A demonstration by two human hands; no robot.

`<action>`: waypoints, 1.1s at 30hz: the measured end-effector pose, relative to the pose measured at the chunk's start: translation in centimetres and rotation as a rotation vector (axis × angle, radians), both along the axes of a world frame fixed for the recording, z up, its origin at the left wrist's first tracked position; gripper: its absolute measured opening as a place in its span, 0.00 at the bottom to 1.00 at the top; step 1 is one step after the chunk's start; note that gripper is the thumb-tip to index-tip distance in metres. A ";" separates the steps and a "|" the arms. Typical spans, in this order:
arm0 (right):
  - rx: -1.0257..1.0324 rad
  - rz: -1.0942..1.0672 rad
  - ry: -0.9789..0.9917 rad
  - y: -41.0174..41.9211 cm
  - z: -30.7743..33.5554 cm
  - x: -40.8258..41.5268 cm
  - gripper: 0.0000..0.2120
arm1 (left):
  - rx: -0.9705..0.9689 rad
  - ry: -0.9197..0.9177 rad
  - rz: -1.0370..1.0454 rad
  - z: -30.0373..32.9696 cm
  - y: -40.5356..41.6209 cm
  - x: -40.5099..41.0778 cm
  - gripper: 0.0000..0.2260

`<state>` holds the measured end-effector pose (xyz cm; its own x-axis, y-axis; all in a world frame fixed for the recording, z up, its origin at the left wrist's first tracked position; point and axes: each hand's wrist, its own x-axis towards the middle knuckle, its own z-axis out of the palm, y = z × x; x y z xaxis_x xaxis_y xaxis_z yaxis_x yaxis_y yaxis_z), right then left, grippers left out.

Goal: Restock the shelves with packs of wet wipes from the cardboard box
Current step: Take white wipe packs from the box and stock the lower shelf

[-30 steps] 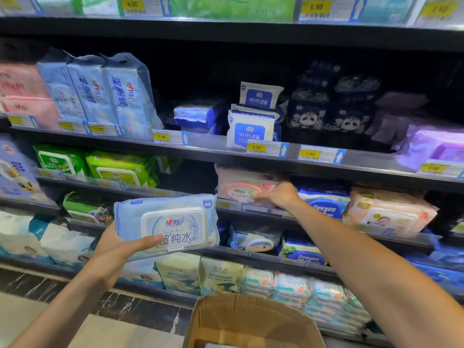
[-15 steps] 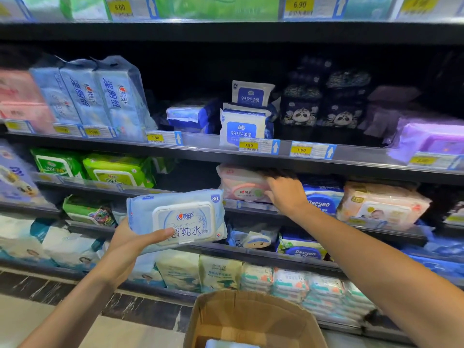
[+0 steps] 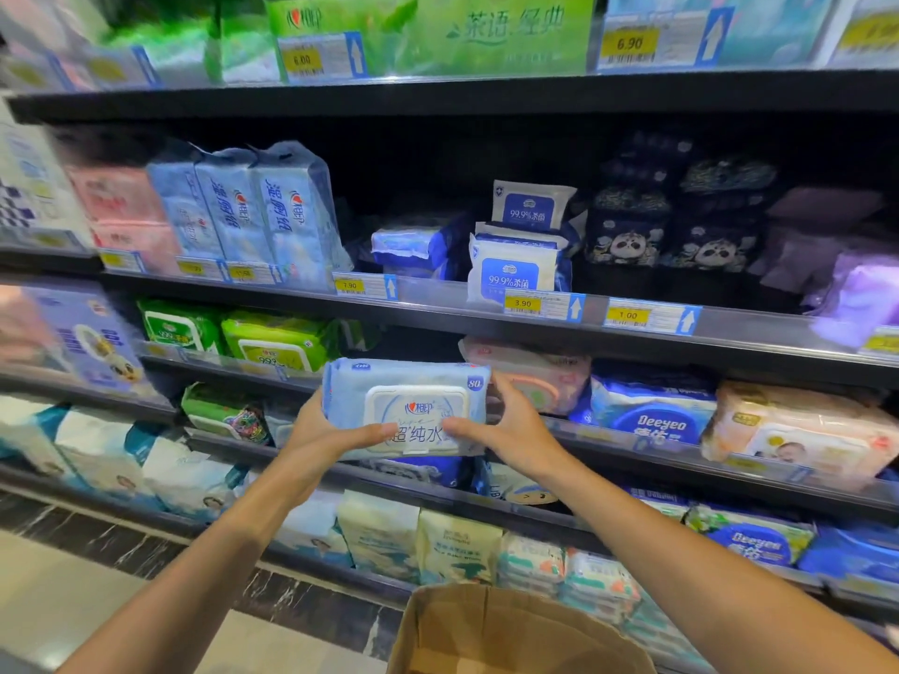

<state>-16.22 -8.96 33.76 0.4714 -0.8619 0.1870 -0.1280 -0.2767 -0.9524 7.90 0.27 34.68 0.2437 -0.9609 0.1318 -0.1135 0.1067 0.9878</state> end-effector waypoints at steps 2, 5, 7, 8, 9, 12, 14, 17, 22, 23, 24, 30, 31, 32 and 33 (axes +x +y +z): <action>-0.018 -0.039 -0.021 -0.4 -0.4 0.9 0.30 | -0.016 -0.106 0.022 0.6 -0.5 0.9 0.38; -0.061 -0.142 -0.069 -0.9 -0.8 2.7 0.36 | -0.020 -0.277 0.073 0.8 -1.6 2.5 0.35; -0.116 -0.212 -0.104 -1.0 -0.6 4.1 0.35 | -0.048 -0.313 0.112 0.2 -2.4 3.5 0.38; -0.160 -0.251 -0.114 -1.0 -0.6 4.7 0.35 | -0.080 -0.350 0.141 -0.1 -2.8 3.9 0.39; -0.198 -0.285 -0.126 -0.9 -0.6 5.2 0.35 | -0.111 -0.410 0.176 -0.3 -3.2 4.1 0.39; -0.241 -0.342 -0.181 -0.8 -1.5 6.5 0.34 | -0.209 -0.541 0.264 -0.8 -4.2 4.2 0.38; -0.259 -0.373 -0.216 -1.2 -2.3 7.0 0.34 | -0.267 -0.552 0.315 -1.4 -4.8 4.2 0.37; -0.303 -0.432 -0.212 -1.8 -2.7 7.7 0.32 | -0.329 -0.545 0.383 -2.1 -5.9 4.1 0.38; -0.305 -0.483 -0.131 -3.3 -3.7 8.5 0.27 | -0.336 -0.464 0.468 -3.1 -7.5 3.2 0.35; -0.285 -0.472 -0.104 -3.6 -3.8 8.6 0.26 | -0.308 -0.424 0.458 -3.4 -8.0 3.1 0.34; -0.271 -0.453 -0.065 -3.8 -3.9 8.7 0.26 | -0.271 -0.395 0.443 -3.6 -8.5 3.0 0.33; -0.355 -0.336 0.174 -3.2 -3.1 8.2 0.34 | -0.072 -0.646 0.353 -3.4 -11.1 2.0 0.19; -0.374 -0.324 0.183 -3.0 -3.1 7.6 0.34 | -0.084 -0.674 0.331 -3.8 -10.8 2.0 0.21; -0.391 -0.306 0.188 -2.7 -3.3 6.7 0.34 | -0.122 -0.719 0.325 -4.2 -10.3 1.9 0.23; -0.410 -0.284 0.204 -2.5 -3.6 5.7 0.33 | -0.172 -0.771 0.325 -4.8 -9.6 1.8 0.24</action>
<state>-10.48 -11.42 30.21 0.2923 -0.8364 0.4637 -0.4231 -0.5479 -0.7216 9.74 -9.36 29.89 0.2865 -0.8100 0.5116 -0.7981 0.0936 0.5952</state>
